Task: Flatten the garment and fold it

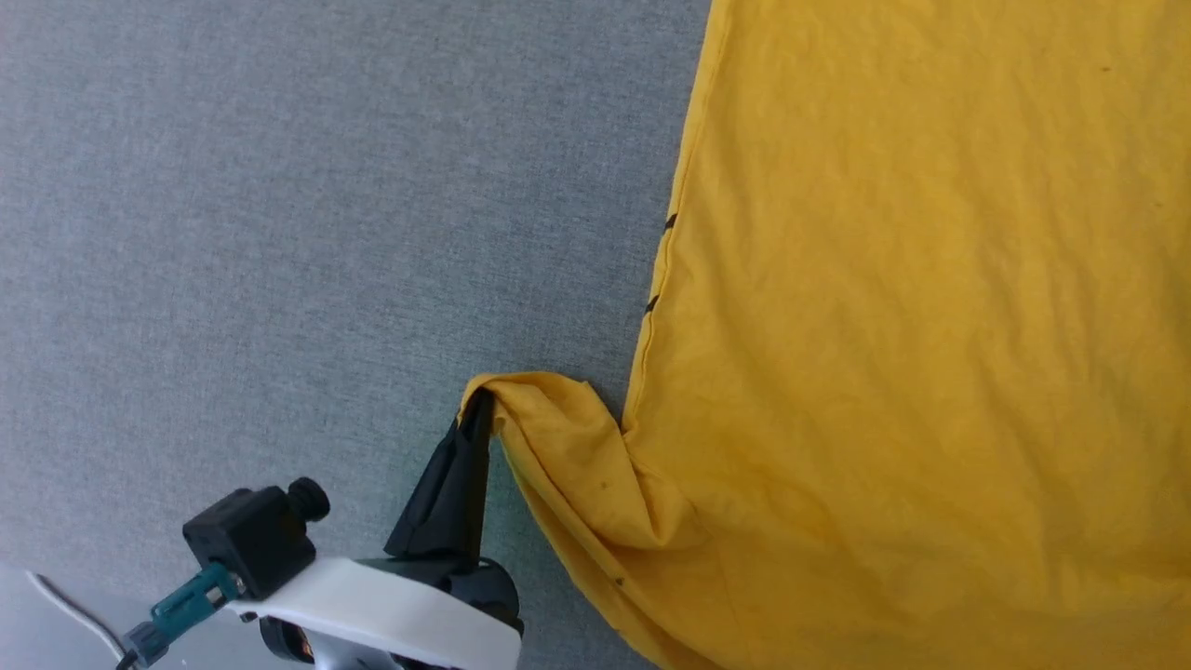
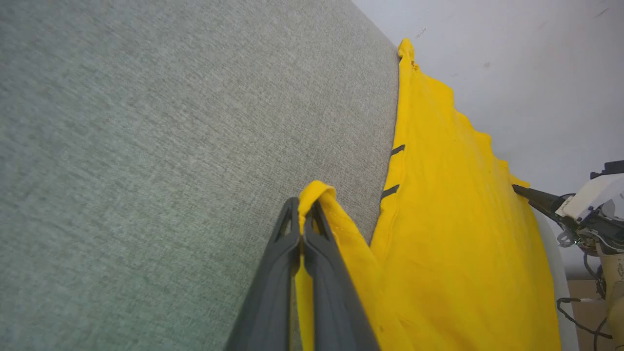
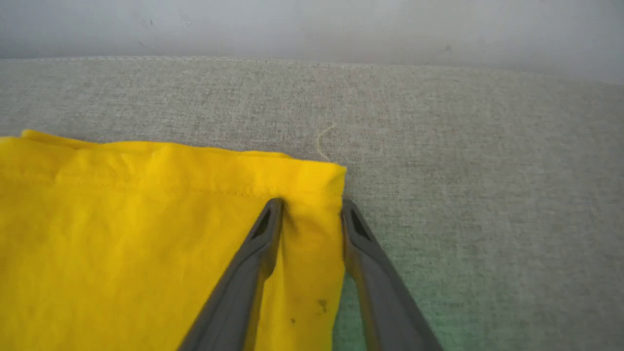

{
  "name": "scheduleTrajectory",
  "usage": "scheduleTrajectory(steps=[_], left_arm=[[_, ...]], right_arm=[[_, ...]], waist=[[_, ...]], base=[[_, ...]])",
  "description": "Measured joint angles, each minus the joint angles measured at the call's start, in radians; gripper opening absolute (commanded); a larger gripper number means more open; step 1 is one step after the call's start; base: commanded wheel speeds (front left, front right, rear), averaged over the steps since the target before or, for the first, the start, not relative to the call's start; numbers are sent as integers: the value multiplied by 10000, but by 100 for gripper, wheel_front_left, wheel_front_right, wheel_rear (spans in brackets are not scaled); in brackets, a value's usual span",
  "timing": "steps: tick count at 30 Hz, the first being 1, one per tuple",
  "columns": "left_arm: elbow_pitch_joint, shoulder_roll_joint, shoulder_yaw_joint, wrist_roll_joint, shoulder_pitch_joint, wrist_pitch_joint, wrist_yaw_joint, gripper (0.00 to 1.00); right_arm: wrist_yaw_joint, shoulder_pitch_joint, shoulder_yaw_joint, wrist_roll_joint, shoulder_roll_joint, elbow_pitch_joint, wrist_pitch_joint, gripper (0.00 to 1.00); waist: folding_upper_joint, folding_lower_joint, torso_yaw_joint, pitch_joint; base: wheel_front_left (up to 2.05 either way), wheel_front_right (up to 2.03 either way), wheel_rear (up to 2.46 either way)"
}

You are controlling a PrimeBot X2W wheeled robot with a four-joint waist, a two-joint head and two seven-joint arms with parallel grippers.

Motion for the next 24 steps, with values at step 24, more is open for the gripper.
scheduleTrajectory(steps=[24], left_arm=[[-2,564,1039,-284,502,290,349,0]], right_arm=[[0,5503,-1659,3820,334,-4261,-395,0]], waist=[[0,-2,-1867,-2198]], base=[[0,0,0]])
